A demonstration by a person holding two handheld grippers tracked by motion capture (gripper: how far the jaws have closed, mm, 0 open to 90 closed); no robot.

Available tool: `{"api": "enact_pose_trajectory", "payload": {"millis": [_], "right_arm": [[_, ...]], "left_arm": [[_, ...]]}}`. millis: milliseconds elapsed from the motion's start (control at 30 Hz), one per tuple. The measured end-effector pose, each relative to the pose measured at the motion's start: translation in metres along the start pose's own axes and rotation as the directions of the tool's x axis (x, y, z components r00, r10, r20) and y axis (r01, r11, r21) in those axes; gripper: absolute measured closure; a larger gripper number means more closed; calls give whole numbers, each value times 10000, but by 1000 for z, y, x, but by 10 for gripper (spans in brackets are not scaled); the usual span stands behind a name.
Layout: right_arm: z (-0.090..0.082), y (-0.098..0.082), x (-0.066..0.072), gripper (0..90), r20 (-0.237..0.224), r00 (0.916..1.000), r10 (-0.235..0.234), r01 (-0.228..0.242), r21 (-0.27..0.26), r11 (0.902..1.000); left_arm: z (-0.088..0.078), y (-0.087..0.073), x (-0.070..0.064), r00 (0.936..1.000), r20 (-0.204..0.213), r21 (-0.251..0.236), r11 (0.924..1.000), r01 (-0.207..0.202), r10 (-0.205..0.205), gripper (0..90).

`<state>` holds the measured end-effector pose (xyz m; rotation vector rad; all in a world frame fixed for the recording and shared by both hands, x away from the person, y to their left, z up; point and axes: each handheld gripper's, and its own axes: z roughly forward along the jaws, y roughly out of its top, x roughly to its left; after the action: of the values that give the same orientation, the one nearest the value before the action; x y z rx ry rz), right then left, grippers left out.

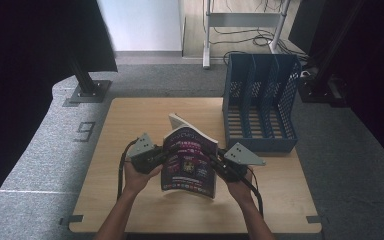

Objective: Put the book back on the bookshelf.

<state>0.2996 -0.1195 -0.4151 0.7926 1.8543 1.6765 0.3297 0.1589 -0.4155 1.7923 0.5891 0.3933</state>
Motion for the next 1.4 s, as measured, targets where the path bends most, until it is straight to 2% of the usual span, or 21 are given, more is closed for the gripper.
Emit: {"api": "enact_pose_trajectory", "payload": {"millis": [233,467,567,733,833,933,967,1133,1400], "right_arm": [[-5,-6,-3,811,-167,9999,13,-11,138,9999],[-4,-8,-7,767,-814,9963,289,-247,515,9984],[0,-9,-5,751,-769,9969,185,-116,893,9959],[13,-17,-4,759,-466,9989,99,-21,1631,9866],[17,-19,-4,786,-426,9989,171,-95,1724,9850],[17,-18,-2,812,-421,9991,-22,96,1748,9846],[16,-18,0,814,-457,9989,-77,154,1699,9853],[13,-18,3,816,-478,9984,-317,391,1626,9859],[10,-20,4,815,-759,9961,-457,567,1490,9872]], "left_arm": [[1,-4,-6,9999,98,67,9999,-126,125,882],[1,-7,-7,9998,201,47,10000,-57,56,883],[0,-9,-6,9998,199,23,10000,-42,42,884],[-2,-9,-6,9998,201,39,10000,-80,79,884],[-2,-10,-6,9998,200,46,10000,-66,65,883],[-2,-13,-5,9998,182,-1,10000,25,-25,878],[-2,-13,-4,9998,166,-30,10000,63,-63,866],[-6,-17,2,9983,-569,-181,9997,143,-153,709],[-1,-24,17,9872,-1374,-22,9967,817,-812,458]]}}
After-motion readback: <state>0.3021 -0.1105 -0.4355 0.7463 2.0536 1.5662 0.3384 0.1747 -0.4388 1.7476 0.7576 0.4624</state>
